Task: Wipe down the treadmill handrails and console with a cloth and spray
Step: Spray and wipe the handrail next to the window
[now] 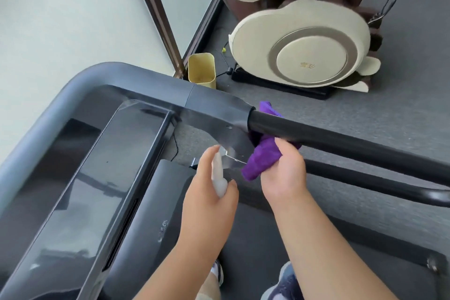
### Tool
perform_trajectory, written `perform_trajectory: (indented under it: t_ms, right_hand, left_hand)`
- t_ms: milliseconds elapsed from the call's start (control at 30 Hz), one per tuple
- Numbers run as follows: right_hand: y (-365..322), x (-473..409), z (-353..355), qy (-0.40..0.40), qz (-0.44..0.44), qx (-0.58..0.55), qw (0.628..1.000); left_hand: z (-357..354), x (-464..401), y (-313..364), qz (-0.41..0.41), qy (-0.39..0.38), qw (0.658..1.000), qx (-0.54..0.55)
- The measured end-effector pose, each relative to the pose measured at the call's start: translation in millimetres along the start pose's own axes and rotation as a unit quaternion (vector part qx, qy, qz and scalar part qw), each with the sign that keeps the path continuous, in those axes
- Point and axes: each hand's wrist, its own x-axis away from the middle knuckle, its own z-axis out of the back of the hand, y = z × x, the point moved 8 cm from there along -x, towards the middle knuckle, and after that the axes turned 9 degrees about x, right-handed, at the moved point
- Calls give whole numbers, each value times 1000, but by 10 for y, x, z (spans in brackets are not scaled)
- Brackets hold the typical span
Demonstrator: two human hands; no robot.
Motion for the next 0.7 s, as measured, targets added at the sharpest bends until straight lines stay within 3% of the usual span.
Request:
perform_trajectory:
  t_ms: [100, 233, 367, 500, 633, 700]
  right_hand:
    - [49, -115, 97, 67, -35, 164, 983]
    - [147, -159, 18, 92, -158, 152, 971]
    - [176, 303, -63, 138, -173, 36, 975]
    - [165, 655, -470, 63, -194, -162, 965]
    - [151, 293, -795, 59, -212, -254, 942]
    - [311, 273, -758, 76, -234, -200, 949]
  left_hand:
    - [-5, 40, -122, 8, -1, 1000, -18]
    - [44, 105, -165, 22, 5, 1000, -17]
    - [185, 193, -53, 22, 9, 1000, 4]
    - [362, 224, 37, 2, 11, 1000, 12]
    - [610, 230, 53, -6, 41, 998, 53]
    - [716, 236, 55, -8, 47, 996, 72]
